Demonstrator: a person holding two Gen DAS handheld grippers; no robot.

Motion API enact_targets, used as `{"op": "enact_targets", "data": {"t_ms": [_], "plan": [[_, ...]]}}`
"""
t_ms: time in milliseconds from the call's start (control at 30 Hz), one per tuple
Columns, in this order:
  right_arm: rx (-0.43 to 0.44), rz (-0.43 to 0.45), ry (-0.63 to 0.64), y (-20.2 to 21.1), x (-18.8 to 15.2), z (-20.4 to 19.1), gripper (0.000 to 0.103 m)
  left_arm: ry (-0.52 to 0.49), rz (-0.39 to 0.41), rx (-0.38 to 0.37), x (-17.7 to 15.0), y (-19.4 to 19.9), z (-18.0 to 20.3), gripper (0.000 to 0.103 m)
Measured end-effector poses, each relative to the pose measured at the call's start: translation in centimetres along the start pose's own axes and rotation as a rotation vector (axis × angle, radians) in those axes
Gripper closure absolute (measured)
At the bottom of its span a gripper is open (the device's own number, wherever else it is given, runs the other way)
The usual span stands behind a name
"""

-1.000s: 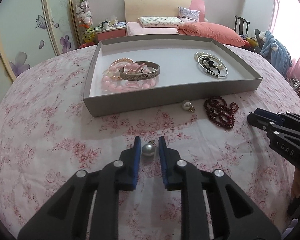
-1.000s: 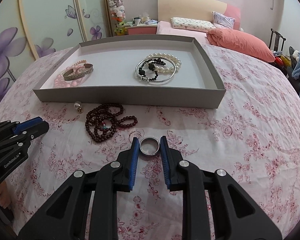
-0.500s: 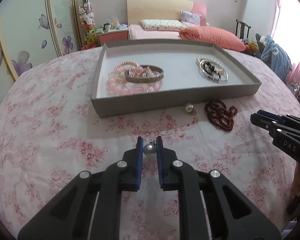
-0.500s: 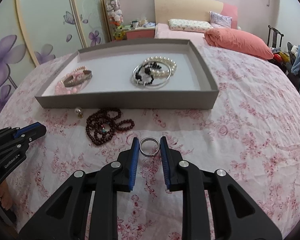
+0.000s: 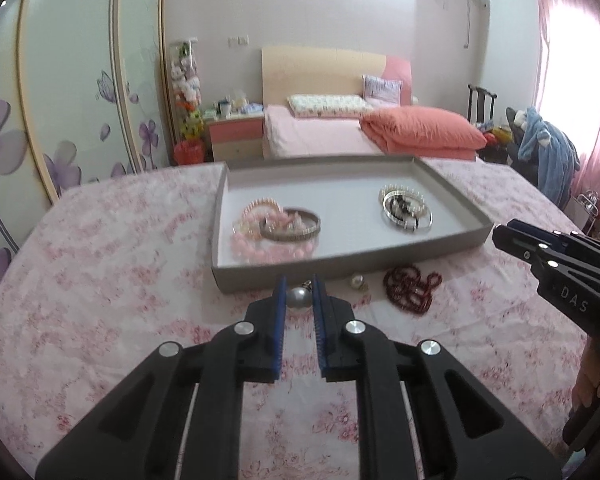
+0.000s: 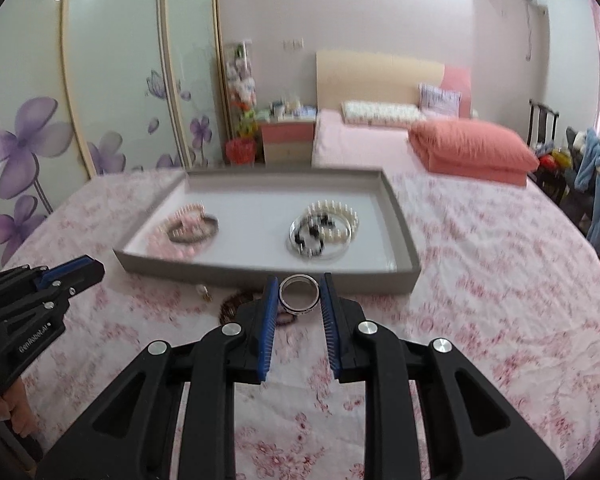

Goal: Organize jewelry
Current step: 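Carry the silver ring and pearl earring into the tray and open both tools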

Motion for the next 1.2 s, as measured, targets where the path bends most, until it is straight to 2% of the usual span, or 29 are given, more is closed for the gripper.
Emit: {"op": "enact_targets", "data": {"t_ms": [233,467,900,1200], "plan": [[-0.01,0.162,0.022,2.9,2.2,-0.9,0.08,-0.007,0.097,0.023,1.6,2.0,0.2,0.089],[-0.031,0.282,0.054,4.9,3.7,-1.6,0.08,-0.002,0.155,0.027,2.8,3.1,0.2,0.089],[-0.041,0.38,0.05,5.5,5.6,-1.5,0.08,0.004,0.245,0.024,4.8,4.2,0.5,0.089],[-0.048,0.393,0.028,4.8,6.0,-1.0,0.08,0.013,0.268,0.024,5.8,3.6,0.0,0.089]]}}
Point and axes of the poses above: each gripper's, at about its wrist camera, not at the fingertips, and y roughly against the way its jaws point, z to its right, x to its top, the point moved 6 cm from there along -y, roughly the way its jaws point, and after that the axes turned 2 degrees about -z, right-handed, at the moved point
